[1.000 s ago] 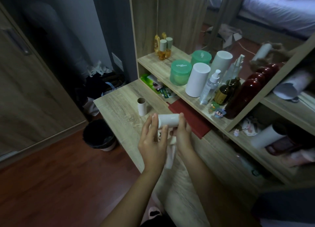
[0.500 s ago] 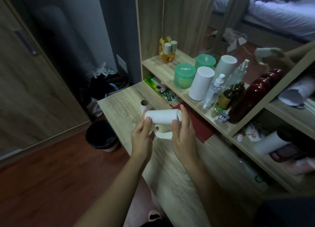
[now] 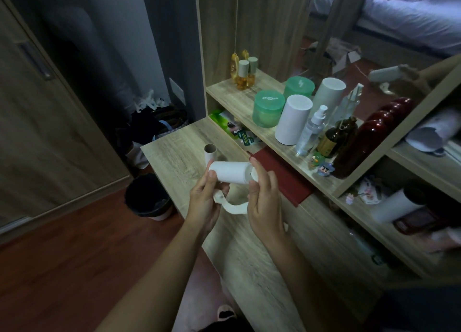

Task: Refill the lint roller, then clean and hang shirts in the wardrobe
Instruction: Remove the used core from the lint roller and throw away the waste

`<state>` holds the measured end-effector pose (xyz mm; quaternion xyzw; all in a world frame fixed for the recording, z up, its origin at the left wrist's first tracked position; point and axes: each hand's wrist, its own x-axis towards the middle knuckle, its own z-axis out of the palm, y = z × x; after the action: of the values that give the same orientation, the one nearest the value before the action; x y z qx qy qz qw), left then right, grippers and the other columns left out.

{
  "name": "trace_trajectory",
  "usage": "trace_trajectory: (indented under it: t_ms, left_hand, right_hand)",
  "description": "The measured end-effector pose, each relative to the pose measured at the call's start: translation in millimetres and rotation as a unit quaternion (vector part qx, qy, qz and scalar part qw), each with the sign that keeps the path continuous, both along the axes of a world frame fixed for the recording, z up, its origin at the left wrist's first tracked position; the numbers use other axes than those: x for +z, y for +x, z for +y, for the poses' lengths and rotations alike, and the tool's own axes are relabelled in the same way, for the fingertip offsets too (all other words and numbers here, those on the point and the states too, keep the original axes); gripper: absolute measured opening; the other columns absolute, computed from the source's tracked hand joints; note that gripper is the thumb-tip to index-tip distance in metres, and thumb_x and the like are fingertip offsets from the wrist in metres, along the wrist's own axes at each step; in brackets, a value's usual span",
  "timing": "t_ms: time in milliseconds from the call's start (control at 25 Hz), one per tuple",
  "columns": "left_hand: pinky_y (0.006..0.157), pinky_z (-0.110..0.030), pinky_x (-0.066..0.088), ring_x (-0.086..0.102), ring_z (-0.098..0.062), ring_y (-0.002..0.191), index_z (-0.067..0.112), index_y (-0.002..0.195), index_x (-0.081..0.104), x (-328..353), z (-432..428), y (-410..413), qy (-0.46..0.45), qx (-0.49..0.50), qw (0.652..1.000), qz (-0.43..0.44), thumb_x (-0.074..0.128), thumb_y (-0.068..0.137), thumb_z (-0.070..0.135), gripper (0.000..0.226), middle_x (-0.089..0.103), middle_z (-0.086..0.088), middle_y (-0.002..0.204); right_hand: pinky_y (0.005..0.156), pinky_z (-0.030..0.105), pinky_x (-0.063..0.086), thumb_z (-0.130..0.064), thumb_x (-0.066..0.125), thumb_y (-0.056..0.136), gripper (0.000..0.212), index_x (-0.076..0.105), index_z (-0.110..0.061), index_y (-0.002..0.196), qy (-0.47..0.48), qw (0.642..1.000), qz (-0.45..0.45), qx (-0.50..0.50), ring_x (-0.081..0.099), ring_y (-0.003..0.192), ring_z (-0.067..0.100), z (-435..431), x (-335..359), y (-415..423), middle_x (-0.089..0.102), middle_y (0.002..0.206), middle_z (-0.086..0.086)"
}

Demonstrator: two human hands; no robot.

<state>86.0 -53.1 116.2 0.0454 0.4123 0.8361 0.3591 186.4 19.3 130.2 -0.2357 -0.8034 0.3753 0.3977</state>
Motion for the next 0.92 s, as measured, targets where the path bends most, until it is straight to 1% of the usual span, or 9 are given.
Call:
trace_trajectory:
  t_ms: [160, 320, 400, 480, 560, 640, 720, 800, 920]
  left_hand:
    - [0.067, -0.020, 0.055, 0.061, -0.011, 0.076, 0.018, 0.104, 0.068, -2.1, 2.9, 0.9, 0.007, -0.007, 1.000, -0.018, 0.047, 0.096, 0.021, 0.022, 0.064, -0.007, 0.102]
    - [0.080, -0.023, 0.055, 0.064, -0.014, 0.099, 0.017, 0.119, 0.059, -8.4, 4.2, -0.6, 0.001, 0.005, 0.999, -0.034, 0.047, 0.096, 0.023, 0.027, 0.064, -0.006, 0.115]
    - [0.083, -0.023, 0.055, 0.063, -0.014, 0.104, 0.018, 0.124, 0.055, -11.3, 4.6, -1.1, -0.016, 0.014, 0.999, -0.034, 0.048, 0.095, 0.025, 0.031, 0.062, -0.006, 0.119]
    - [0.081, -0.022, 0.055, 0.064, -0.012, 0.099, 0.019, 0.124, 0.056, -13.5, 6.1, -0.6, -0.035, 0.025, 0.999, -0.029, 0.049, 0.095, 0.025, 0.030, 0.063, -0.006, 0.116]
    - [0.078, -0.021, 0.055, 0.065, -0.010, 0.090, 0.017, 0.127, 0.055, -15.9, 7.9, 0.3, -0.044, 0.036, 0.998, -0.035, 0.050, 0.095, 0.025, 0.033, 0.064, -0.005, 0.109]
    - [0.077, -0.021, 0.056, 0.065, -0.011, 0.087, 0.015, 0.129, 0.054, -18.5, 11.7, -0.3, -0.050, 0.044, 0.997, -0.044, 0.051, 0.095, 0.025, 0.035, 0.063, -0.006, 0.106]
    - [0.076, -0.020, 0.056, 0.064, -0.011, 0.082, 0.015, 0.131, 0.052, -20.8, 15.8, -3.5, -0.059, 0.047, 0.996, -0.043, 0.051, 0.095, 0.024, 0.037, 0.062, -0.007, 0.105]
    - [0.078, -0.020, 0.056, 0.063, -0.010, 0.083, 0.014, 0.134, 0.049, -24.4, 18.6, -8.6, -0.061, 0.050, 0.996, -0.042, 0.051, 0.096, 0.024, 0.040, 0.060, -0.007, 0.109]
    - [0.086, -0.023, 0.054, 0.062, -0.011, 0.093, 0.014, 0.135, 0.048, -30.5, 20.1, -11.7, -0.070, 0.048, 0.996, -0.036, 0.052, 0.095, 0.025, 0.041, 0.061, -0.004, 0.113]
  right_hand:
    - [0.076, 0.001, 0.036, -0.045, 0.025, 0.096, 0.056, 0.038, -0.012, 0.139, -0.001, 1.000, 0.007, -0.013, 0.042, 0.087, -0.007, -0.6, -1.0, -1.0, 0.041, 0.105, 0.001]
    - [0.079, 0.034, 0.054, -0.050, 0.022, 0.095, 0.057, 0.018, -0.022, 0.145, -0.014, 1.000, -0.005, -0.006, 0.054, 0.098, 0.012, 1.7, -7.5, -1.2, 0.045, 0.115, 0.002]
    - [0.075, 0.043, 0.056, -0.049, 0.024, 0.096, 0.057, 0.011, -0.024, 0.145, -0.031, 0.999, -0.011, -0.010, 0.057, 0.098, 0.019, 2.3, -11.7, -0.3, 0.044, 0.115, -0.001]
    - [0.074, 0.040, 0.057, -0.047, 0.026, 0.095, 0.057, 0.011, -0.023, 0.144, -0.047, 0.999, -0.014, -0.011, 0.058, 0.094, 0.022, 1.8, -15.1, 1.6, 0.041, 0.109, -0.005]
    - [0.076, 0.024, 0.056, -0.044, 0.029, 0.097, 0.054, 0.012, -0.022, 0.144, -0.081, 0.997, -0.015, -0.009, 0.057, 0.093, 0.018, 0.1, -15.8, 4.5, 0.037, 0.106, -0.011]
    - [0.074, 0.012, 0.053, -0.030, 0.032, 0.099, 0.050, 0.017, -0.020, 0.145, -0.138, 0.990, -0.013, -0.014, 0.057, 0.095, 0.008, -0.1, -18.2, 7.6, 0.036, 0.106, -0.018]
    - [0.073, 0.013, 0.053, -0.021, 0.032, 0.100, 0.045, 0.027, -0.017, 0.144, -0.222, 0.974, 0.003, -0.036, 0.057, 0.094, -0.004, 3.0, -24.8, 10.5, 0.039, 0.111, -0.024]
    - [0.068, 0.015, 0.053, -0.019, 0.030, 0.100, 0.040, 0.037, -0.010, 0.139, -0.309, 0.947, 0.032, -0.082, 0.057, 0.092, -0.008, 12.5, -39.1, 14.1, 0.047, 0.125, -0.010]
    - [0.064, 0.016, 0.050, -0.022, 0.028, 0.101, 0.039, 0.040, -0.002, 0.133, -0.434, 0.886, 0.019, -0.164, 0.056, 0.103, 0.017, 31.7, -74.3, 17.8, 0.043, 0.138, 0.015]
